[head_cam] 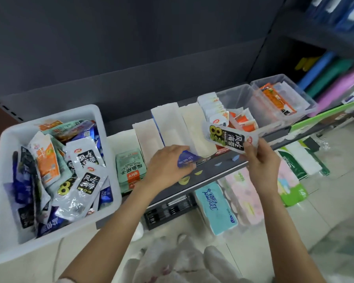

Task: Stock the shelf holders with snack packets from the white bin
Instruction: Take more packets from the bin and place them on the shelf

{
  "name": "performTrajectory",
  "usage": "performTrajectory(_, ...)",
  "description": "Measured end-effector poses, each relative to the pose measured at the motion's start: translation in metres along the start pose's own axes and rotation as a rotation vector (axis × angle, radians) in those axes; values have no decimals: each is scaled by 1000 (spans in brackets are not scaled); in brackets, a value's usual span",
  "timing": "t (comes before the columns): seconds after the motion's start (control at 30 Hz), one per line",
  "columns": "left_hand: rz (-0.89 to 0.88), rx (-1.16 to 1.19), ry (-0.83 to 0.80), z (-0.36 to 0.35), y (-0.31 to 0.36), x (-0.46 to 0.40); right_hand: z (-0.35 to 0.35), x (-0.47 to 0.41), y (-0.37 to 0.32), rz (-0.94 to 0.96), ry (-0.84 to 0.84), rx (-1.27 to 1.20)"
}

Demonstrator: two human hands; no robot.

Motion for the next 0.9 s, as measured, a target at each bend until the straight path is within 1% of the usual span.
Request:
performTrajectory(0.03, 3, -43, -35, -7, 4, -3, -1, -7, 6, 59, -8, 108)
performTrajectory(0.1, 9, -139, -46, -16, 10, -8, -10, -20, 8, 183, -58, 285)
performTrajectory(0.17, 11, -214, -19, -21, 11, -8, -22, -30, 6, 314, -169, 410)
performTrajectory(0.27, 30, -195, 22, -24, 8, -5, -39, -37, 10, 443, -388, 519)
performTrajectory(0.37, 34, -196, 43, -26, 5, -4, -50, -35, 19, 543, -537, 600)
performTrajectory(0.43, 35, -197, 51, -27, 5, -3, -52, -32, 26, 603, -604, 619)
performTrajectory(0.5, 37, -179, 66, -29, 5, -2, -49, -30, 32, 631, -625, 599)
performTrajectory(0.6, 50, -162, 67, -30, 5, -2, -45, -29, 38, 603, -683, 607)
performTrajectory(0.67, 49, -155, 54, -29, 4, -2, -42, -28, 40, 543, -732, 627)
performTrajectory(0.73, 31, -112, 37, -27, 3, 0, -33, -28, 38, 464, -731, 572)
performTrajectory(0.77, 11, -88, 30, -24, 3, 2, -28, -27, 32, 411, -696, 513)
performTrajectory(0.83, -28, -47, 68, -15, 0, 8, -17, -23, 11, 276, -532, 321)
performTrajectory(0.9, -30, 68, 228, 1, -3, 21, -14, -12, -17, 156, -381, 38)
Point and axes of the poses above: each hand's wrist, its own x-axis away from the middle knuckle, its own z-axis out of the back of the hand, y = z × x, the point moved 1 cm from there along -x, towards the middle knuckle, and after that the axes turned 1 degree about z, right-handed, at the moved point
